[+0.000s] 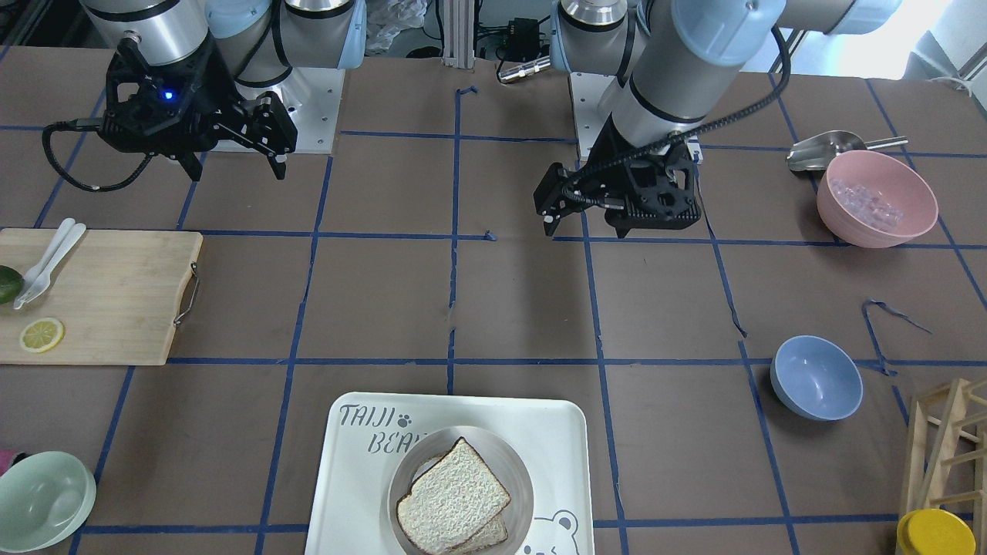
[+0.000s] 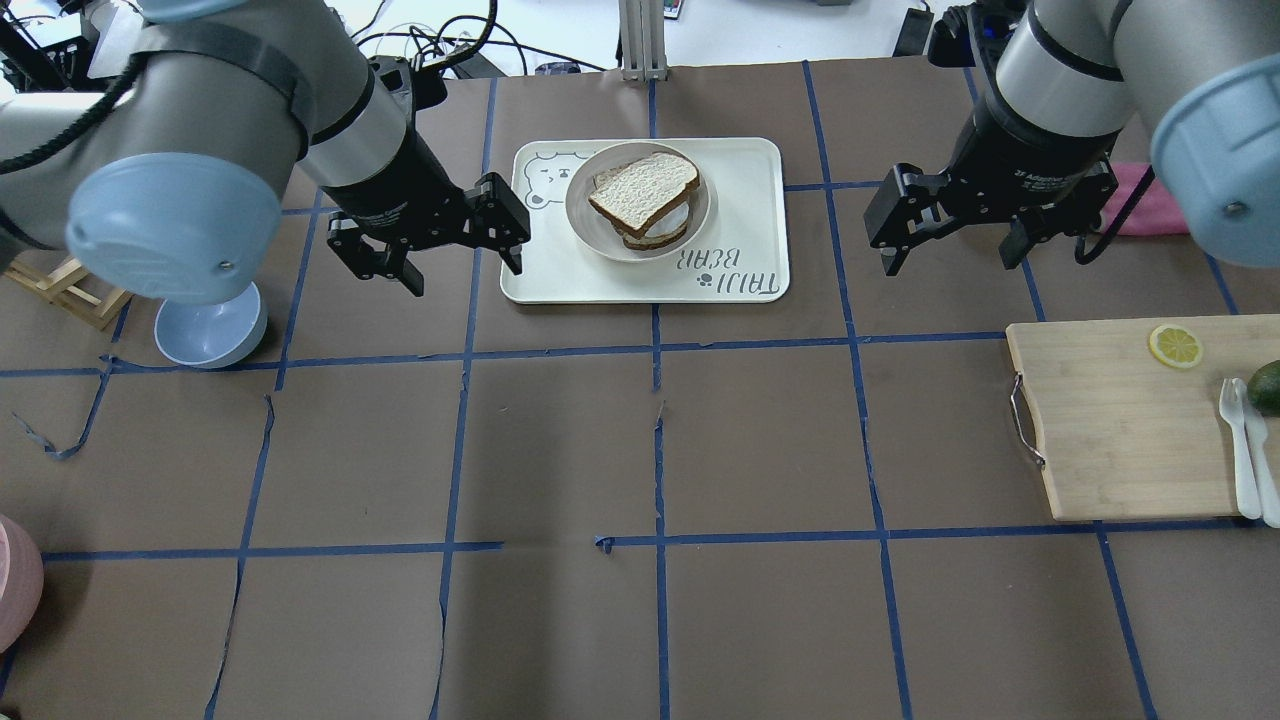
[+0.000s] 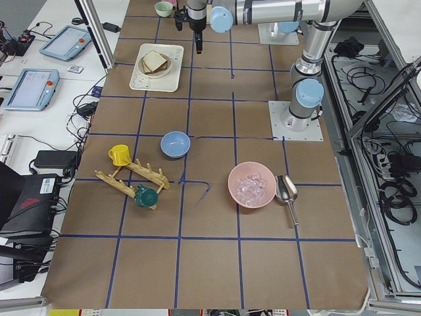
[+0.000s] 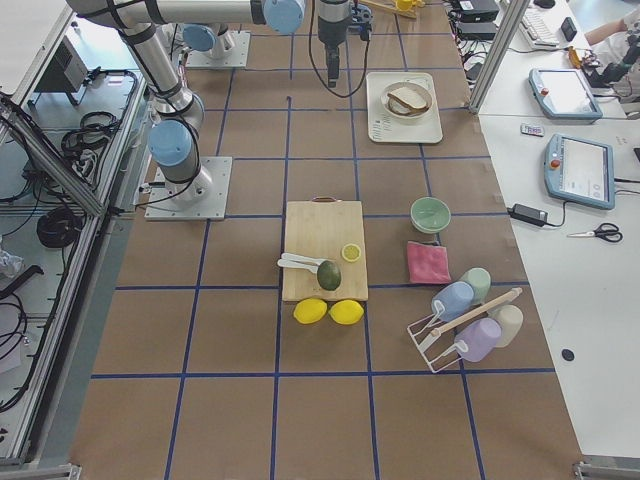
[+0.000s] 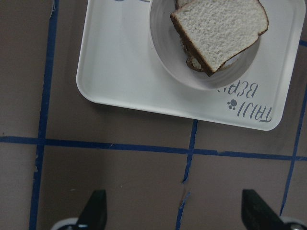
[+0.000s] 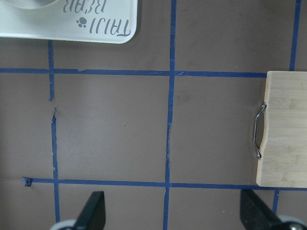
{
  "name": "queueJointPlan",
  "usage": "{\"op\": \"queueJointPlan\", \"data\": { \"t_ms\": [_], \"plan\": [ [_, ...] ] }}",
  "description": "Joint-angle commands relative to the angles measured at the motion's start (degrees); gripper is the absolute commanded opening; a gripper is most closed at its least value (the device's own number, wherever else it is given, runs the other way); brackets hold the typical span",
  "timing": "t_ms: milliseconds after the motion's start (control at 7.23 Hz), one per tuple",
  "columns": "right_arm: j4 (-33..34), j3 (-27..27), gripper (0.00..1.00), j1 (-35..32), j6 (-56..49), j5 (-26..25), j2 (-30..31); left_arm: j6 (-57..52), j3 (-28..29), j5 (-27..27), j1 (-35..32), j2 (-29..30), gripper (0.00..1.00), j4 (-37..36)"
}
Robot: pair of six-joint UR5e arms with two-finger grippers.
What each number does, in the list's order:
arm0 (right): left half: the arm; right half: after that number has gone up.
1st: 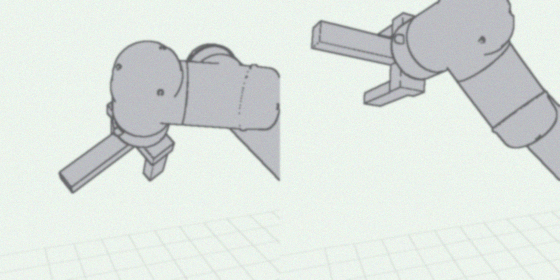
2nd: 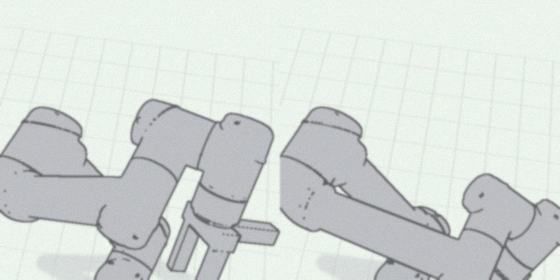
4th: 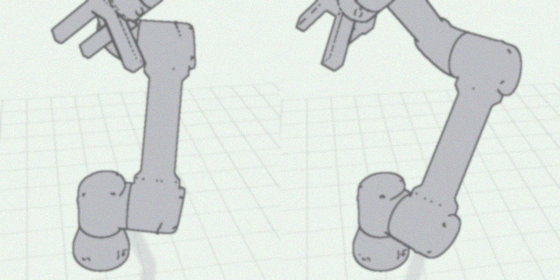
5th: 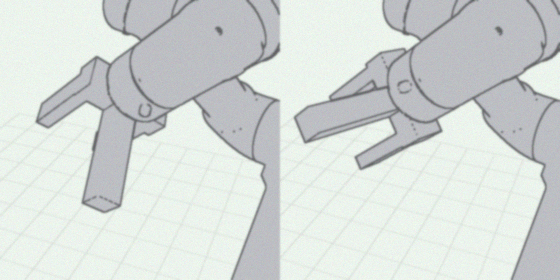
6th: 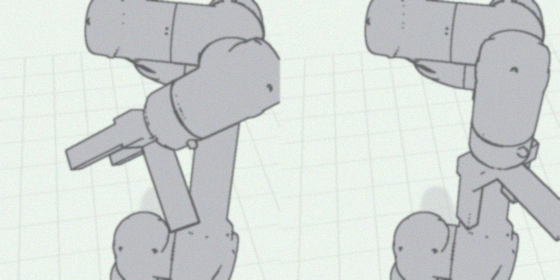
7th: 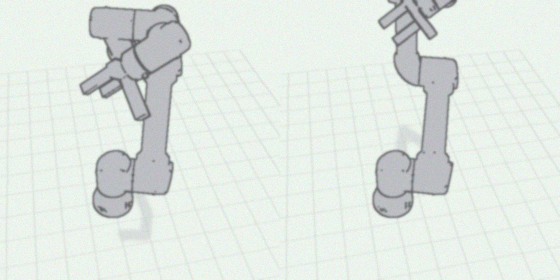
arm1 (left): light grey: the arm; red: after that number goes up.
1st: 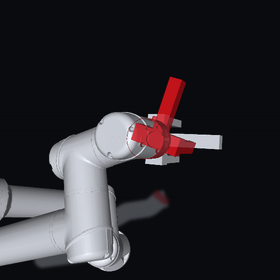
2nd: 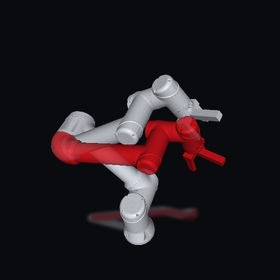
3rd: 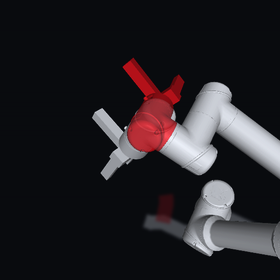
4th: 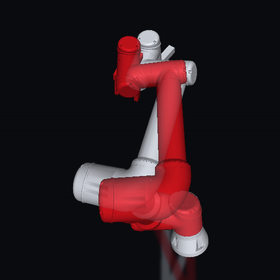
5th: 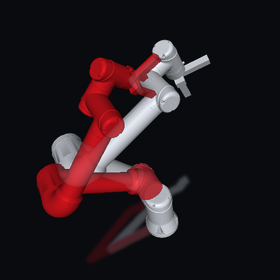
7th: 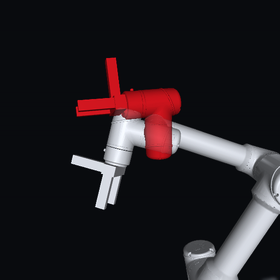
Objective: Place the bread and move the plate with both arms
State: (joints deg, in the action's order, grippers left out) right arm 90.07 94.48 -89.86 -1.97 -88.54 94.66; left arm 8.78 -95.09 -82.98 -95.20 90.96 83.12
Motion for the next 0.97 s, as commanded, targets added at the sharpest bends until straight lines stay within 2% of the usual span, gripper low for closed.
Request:
{"op": "queueJointPlan", "data": {
  "t_ms": [0, 415, 553, 830],
  "plan": [
    [0.0, -0.2, 1.00, -0.1, 0.1, 0.0, -0.1, -5.8, 2.2, -5.4, -0.1, -3.9, 1.00, 4.5],
    [-0.1, -0.9, 1.00, -0.1, 0.7, -0.6, -0.2, -6.5, 3.4, -6.2, 0.4, -3.6, 1.00, 3.6],
    [0.0, -0.9, 1.00, -0.1, 0.7, -2.6, -0.2, -6.3, 3.5, -6.1, 0.5, -3.9, 1.00, 3.6],
    [-0.1, -0.4, 1.00, 0.0, 0.7, -2.3, -0.1, -5.9, 4.0, -6.1, 0.5, -3.9, 1.00, 3.8]
  ]
}}
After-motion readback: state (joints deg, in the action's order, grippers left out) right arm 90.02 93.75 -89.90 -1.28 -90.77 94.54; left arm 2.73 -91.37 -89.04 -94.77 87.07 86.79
